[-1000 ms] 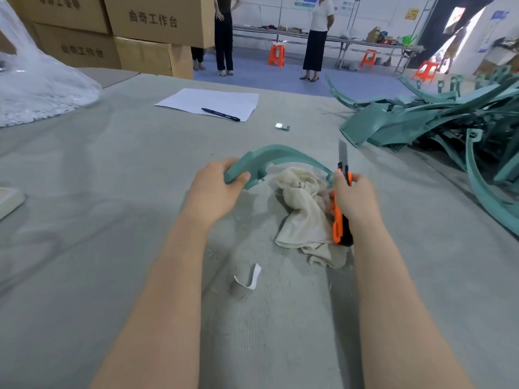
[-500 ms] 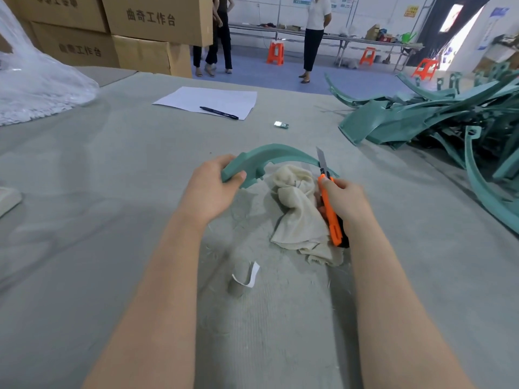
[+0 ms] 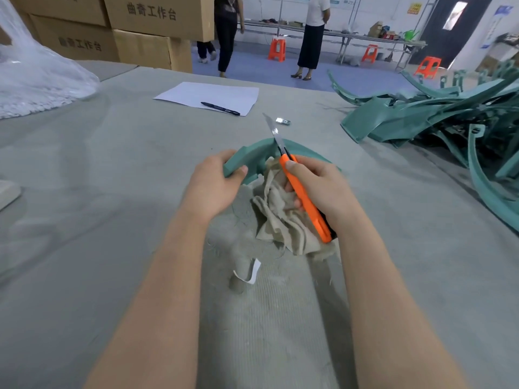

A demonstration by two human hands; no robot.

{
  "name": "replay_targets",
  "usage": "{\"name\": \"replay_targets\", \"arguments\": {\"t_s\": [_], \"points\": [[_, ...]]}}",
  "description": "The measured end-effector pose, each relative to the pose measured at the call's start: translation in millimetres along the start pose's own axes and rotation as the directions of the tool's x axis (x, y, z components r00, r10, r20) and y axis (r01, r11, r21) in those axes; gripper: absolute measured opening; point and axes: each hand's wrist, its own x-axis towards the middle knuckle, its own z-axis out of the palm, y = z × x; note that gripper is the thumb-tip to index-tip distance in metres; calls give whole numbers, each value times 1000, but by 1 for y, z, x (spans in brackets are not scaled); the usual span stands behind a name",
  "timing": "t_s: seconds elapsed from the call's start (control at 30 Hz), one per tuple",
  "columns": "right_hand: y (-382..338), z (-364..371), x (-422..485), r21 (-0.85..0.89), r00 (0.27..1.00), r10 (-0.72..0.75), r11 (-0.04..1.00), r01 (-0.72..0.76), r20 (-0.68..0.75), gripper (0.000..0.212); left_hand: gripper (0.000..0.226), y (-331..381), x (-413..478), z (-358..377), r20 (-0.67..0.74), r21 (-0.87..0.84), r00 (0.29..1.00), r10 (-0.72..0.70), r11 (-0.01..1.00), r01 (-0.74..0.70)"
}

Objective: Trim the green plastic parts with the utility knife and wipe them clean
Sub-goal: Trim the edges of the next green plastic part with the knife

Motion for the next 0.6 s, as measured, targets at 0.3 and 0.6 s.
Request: {"name": "replay_targets", "arguments": {"t_s": [0.3, 0.6], "points": [[-14, 6, -7, 38, 908, -106, 994, 100, 406, 22, 12, 2, 2, 4, -64, -24, 996, -66, 998, 65], [-1, -13, 7, 151, 980, 67, 988, -39, -185, 22, 9, 11, 0, 5, -178, -244, 980, -86, 969, 41]]}}
